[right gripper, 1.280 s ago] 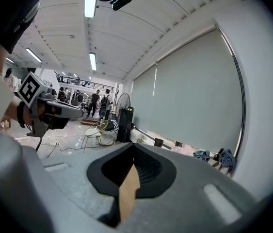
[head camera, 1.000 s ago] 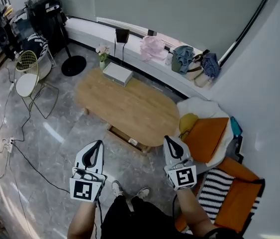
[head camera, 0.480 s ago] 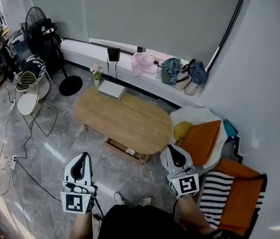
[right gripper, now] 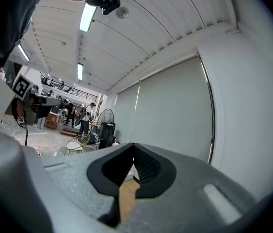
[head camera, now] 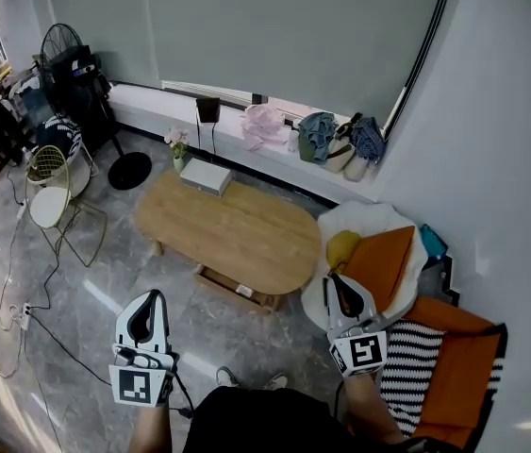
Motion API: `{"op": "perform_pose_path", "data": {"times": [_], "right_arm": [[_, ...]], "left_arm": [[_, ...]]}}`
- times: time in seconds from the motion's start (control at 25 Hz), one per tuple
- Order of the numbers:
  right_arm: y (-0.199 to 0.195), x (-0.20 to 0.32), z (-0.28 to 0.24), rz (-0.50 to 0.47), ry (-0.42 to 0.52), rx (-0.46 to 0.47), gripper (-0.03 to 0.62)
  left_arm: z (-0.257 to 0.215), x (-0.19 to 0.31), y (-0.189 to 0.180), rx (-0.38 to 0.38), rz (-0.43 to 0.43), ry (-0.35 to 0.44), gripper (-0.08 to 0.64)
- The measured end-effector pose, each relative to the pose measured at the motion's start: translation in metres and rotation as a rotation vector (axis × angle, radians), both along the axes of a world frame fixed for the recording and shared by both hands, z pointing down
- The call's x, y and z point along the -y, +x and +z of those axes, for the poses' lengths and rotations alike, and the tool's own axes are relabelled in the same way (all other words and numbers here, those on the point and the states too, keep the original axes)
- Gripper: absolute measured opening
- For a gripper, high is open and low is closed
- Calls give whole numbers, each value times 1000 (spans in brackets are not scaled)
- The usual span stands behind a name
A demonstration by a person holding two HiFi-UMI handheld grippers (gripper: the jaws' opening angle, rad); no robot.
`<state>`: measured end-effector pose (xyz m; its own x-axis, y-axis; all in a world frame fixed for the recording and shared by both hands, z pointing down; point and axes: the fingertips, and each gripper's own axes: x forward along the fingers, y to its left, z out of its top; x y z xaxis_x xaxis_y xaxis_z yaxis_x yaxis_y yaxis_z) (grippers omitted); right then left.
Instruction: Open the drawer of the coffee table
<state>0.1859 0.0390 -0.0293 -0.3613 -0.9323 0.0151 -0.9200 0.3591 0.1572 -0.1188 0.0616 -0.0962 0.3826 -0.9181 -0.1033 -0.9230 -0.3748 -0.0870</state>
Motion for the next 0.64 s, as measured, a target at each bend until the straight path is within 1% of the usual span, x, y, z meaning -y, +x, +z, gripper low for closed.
{"op": "perform_pose_path", "data": {"times": [0.16, 0.36, 0.48, 0.64], "right_arm": [[1, 8, -9, -6, 17, -11, 5], [-1, 14, -4, -5, 32, -12, 5], [-3, 15, -1, 1, 25, 14, 5], [-12, 16, -10, -9, 12, -15, 5]], "left_arm": [[-3, 4, -1, -4, -11, 0, 6], [5, 5, -2, -5, -13, 2, 6], [3, 7, -3, -3, -12, 7, 6], [-1, 8, -6, -7, -12, -8, 6]]}}
